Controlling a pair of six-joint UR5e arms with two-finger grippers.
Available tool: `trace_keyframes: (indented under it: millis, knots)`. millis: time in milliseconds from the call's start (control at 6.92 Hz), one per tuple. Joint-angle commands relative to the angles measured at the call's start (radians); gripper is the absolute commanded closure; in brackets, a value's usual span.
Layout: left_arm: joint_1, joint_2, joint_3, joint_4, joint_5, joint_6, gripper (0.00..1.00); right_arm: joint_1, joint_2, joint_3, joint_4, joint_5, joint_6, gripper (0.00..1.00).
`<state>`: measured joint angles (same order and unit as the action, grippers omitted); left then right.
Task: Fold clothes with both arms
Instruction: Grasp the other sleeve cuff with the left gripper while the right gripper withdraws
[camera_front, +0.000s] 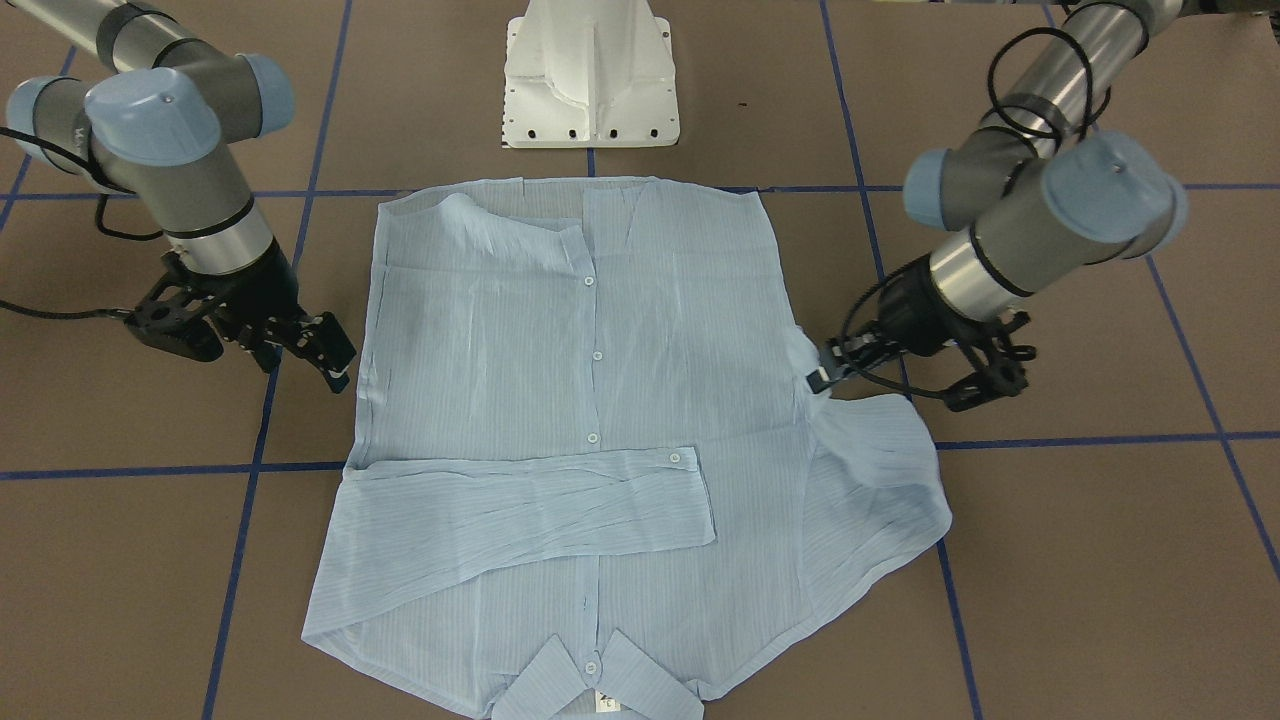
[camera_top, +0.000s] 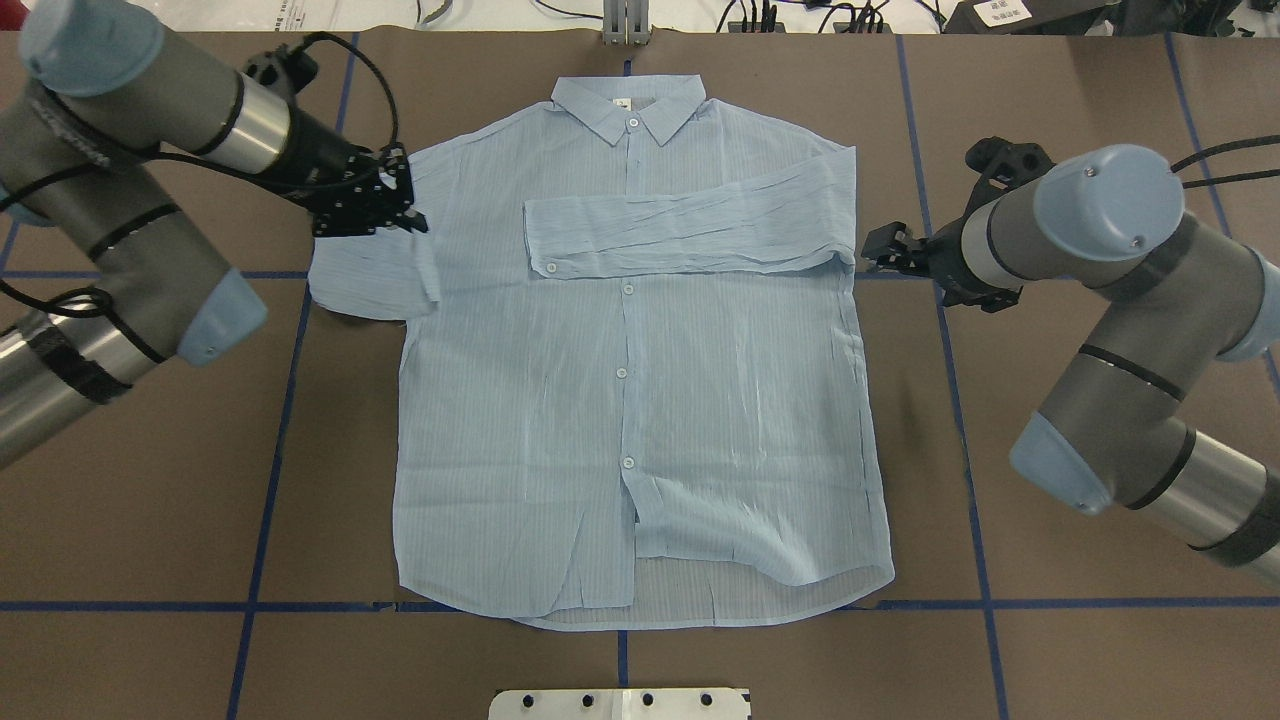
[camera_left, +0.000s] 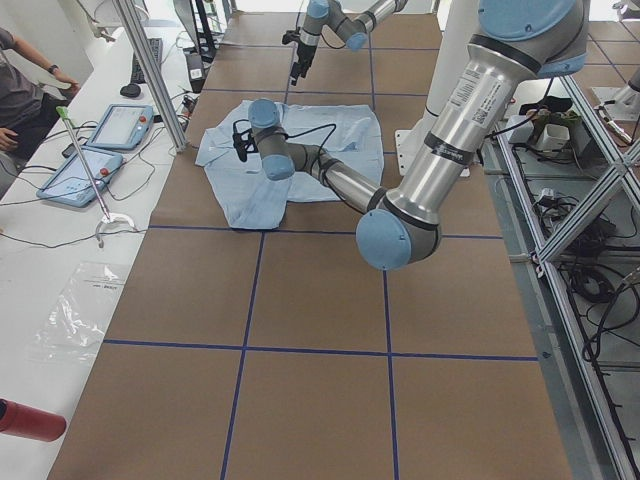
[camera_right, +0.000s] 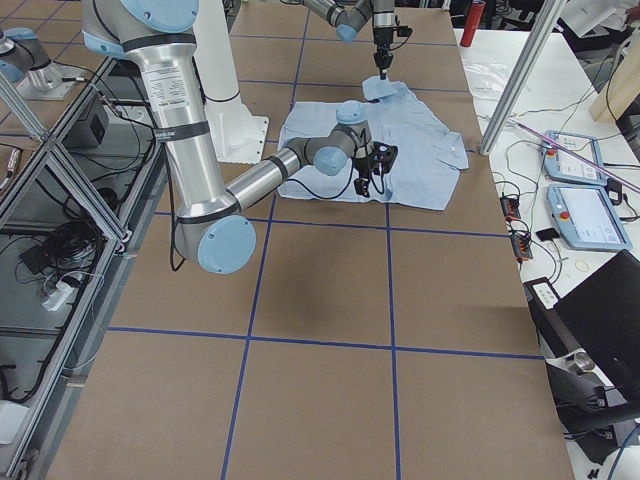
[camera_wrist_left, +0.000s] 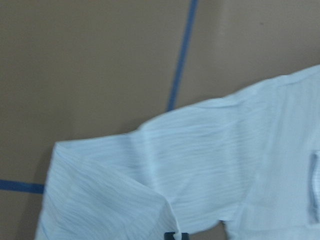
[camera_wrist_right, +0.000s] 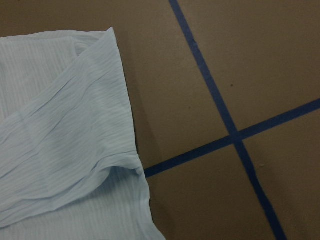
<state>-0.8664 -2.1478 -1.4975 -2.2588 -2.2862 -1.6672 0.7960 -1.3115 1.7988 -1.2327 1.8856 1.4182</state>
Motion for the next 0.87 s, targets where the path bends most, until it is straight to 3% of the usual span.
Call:
trace_keyframes:
  millis: [0, 433, 722]
  knots:
    - [0.137, -0.2, 0.052, 0.005, 0.138, -0.286, 1.0, 0.107, -0.063, -0.005, -0.001, 0.164, -0.157, 0.01]
    - [0.162, -0.423, 0.27, -0.001, 0.217, -0.333, 1.0, 0.134, -0.114, -0.013, -0.001, 0.171, -0.248, 0.01]
    - [0.161, -0.464, 0.307, -0.01, 0.269, -0.327, 1.0, 0.134, -0.115, -0.015, -0.001, 0.171, -0.246, 0.01]
